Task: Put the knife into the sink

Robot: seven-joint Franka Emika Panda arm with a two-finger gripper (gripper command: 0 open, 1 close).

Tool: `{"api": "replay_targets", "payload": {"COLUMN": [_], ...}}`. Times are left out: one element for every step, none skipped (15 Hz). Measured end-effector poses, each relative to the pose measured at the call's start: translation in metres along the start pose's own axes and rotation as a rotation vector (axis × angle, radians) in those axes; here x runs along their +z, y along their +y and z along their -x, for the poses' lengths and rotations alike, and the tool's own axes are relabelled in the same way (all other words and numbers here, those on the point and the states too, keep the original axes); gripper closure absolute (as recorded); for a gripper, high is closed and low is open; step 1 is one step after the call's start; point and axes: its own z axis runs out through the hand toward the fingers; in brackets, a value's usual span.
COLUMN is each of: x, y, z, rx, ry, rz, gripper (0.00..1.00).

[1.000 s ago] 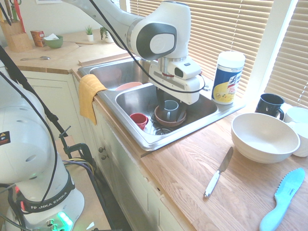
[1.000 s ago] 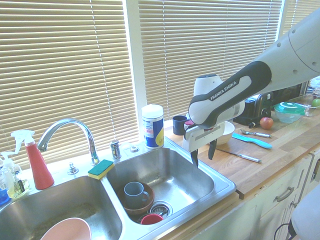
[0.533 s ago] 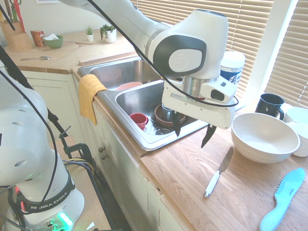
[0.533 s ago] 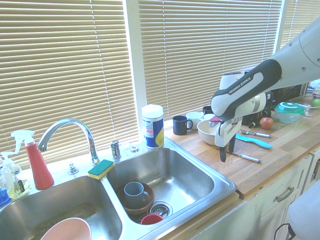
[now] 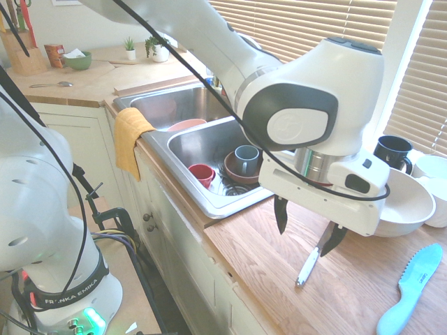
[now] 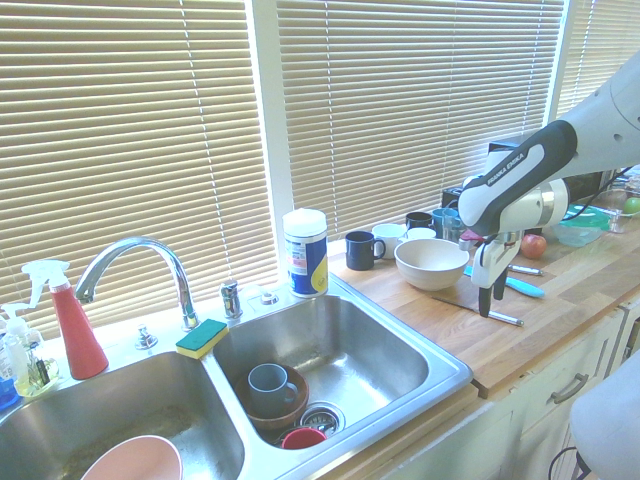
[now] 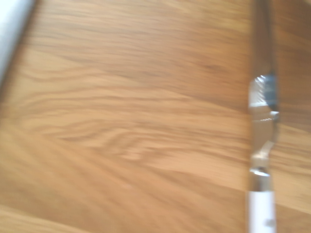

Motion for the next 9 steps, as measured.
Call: {"api": "replay_targets", "payload": {"x": [0.004,0.009,0.014,0.019,0.023,0.024,0.025,0.025,0.026], "y": [0.005,0.008,0.01,0.01,0.011,0.011,0.012,0.013,0.013], "z": [-0.005,-0.01,-0.013,-0.016,-0.017,-0.018,-0.02,-0.021,-0.022], "rx": [0.005,0.01,0.013,0.014,0.015,0.014,0.014,0.014,0.014], "ry": [-0.003,-0.003,-0.005,-0.008,-0.009,-0.009,-0.008,-0.008,-0.008], "rz": [0.003,0.006,0.01,0.013,0.015,0.016,0.015,0.014,0.015], "gripper": [1.0,1.0,1.0,1.0,1.0,1.0,1.0,1.0,1.0]}}
